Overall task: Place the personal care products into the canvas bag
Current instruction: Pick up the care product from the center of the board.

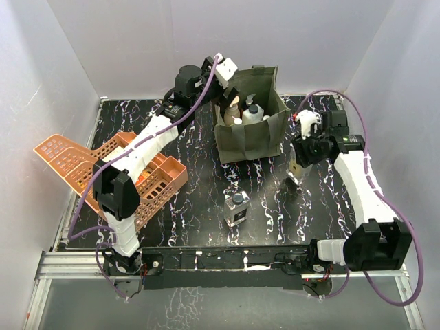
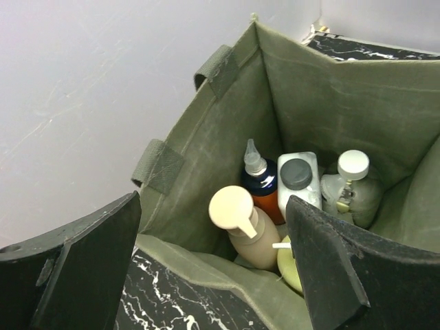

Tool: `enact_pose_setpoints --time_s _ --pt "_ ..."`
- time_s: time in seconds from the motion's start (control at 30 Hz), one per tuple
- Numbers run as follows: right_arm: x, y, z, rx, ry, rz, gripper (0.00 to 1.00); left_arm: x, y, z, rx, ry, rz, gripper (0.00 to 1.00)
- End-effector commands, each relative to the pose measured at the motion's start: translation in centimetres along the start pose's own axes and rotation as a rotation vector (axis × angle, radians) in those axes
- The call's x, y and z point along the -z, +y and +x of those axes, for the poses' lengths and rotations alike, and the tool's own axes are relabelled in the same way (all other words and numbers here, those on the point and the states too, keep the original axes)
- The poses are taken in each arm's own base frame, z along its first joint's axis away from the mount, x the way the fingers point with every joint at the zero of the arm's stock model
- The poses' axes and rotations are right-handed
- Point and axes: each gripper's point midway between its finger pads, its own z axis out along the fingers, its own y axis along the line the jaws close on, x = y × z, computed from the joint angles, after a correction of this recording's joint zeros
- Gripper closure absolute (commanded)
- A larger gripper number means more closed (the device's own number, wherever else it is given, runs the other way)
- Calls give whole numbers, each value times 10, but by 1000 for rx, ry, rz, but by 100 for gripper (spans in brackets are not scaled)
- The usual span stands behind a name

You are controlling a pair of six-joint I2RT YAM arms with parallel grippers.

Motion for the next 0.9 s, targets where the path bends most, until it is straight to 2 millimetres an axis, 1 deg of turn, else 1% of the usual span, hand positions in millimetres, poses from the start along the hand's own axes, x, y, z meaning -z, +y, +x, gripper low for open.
enact_pose_setpoints --time_s 0.0,0.1,0.27,0.33,0.37,0.43,0.47,0.57,0.63,0.7,0.87 --pt "69 -46 -93 -46 -320 260 92 5 -22 -33 25 -91 97 17" --pt "97 -63 -131 -80 -417 327 92 6 -40 -44 44 -127 210 18" --pt "138 -87 -193 -104 -564 400 92 16 -58 -56 35 -157 327 17" --pt "151 -94 -218 -118 -613 413 92 21 -66 -60 26 -166 376 15" --pt "153 -97 -230 -120 -632 414 92 23 -69 -61 29 -167 396 15" --pt "165 -98 -254 -115 -687 421 92 27 -77 -60 36 -165 437 13" --pt "176 -98 -268 -110 -726 427 92 29 -81 -58 33 -162 457 13" --pt "188 -89 -300 -93 -807 416 92 34 -96 -55 29 -152 527 13" --pt "194 -79 -319 -72 -855 404 92 37 -104 -55 22 -147 562 14" --pt "202 -71 -335 -57 -901 391 92 38 -110 -52 20 -134 582 14" --pt "221 -53 -361 -24 -999 375 92 40 -119 -41 9 -109 614 17"
